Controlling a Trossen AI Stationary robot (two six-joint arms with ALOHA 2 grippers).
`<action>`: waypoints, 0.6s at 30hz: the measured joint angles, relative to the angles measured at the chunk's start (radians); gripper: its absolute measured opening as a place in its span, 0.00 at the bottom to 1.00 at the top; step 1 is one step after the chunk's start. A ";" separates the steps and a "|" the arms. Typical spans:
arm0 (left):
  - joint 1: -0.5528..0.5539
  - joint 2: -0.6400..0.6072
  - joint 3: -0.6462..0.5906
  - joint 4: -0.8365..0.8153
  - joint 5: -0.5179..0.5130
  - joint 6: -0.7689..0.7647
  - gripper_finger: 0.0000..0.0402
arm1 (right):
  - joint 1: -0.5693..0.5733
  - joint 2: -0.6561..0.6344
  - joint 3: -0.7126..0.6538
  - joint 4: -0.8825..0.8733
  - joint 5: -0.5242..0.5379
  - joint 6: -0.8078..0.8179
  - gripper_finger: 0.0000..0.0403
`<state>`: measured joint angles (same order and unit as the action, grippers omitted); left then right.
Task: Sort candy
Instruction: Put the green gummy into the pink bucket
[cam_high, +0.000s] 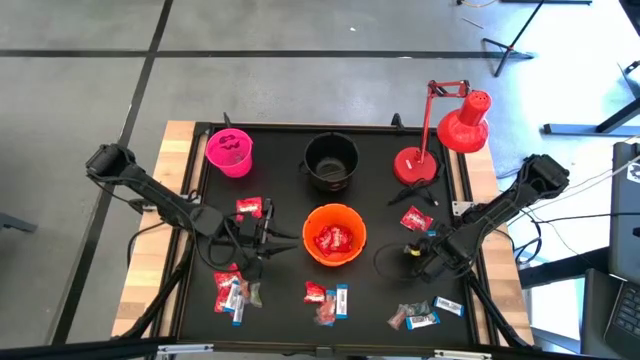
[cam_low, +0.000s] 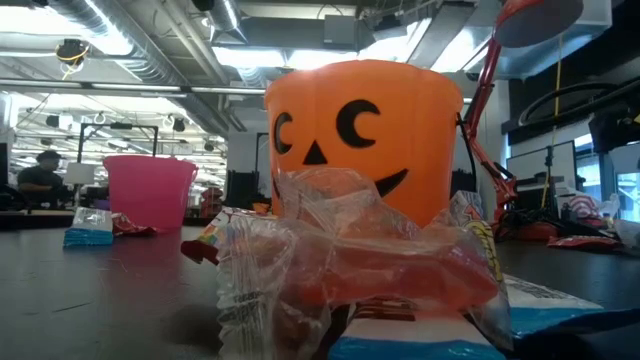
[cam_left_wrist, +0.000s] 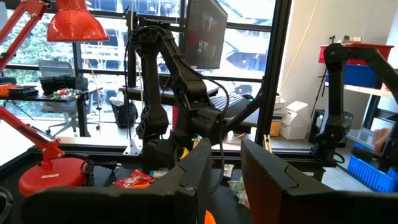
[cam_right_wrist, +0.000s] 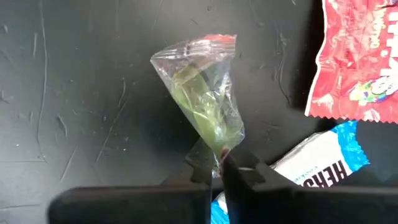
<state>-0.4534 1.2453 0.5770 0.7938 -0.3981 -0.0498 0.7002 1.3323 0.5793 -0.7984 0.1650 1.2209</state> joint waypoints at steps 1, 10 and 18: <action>0.000 0.000 0.000 0.000 -0.001 0.000 0.19 | 0.000 0.001 0.005 -0.004 0.000 -0.001 0.05; 0.000 0.000 0.000 0.000 -0.004 -0.007 0.19 | 0.000 0.002 0.156 -0.047 0.130 -0.107 0.02; 0.001 0.000 0.000 0.000 -0.004 -0.035 0.19 | 0.000 0.002 0.364 -0.165 0.340 -0.190 0.01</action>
<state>-0.4528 1.2453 0.5774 0.7941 -0.4023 -0.0845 0.7002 1.3338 0.9436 -0.9637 0.5053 1.0306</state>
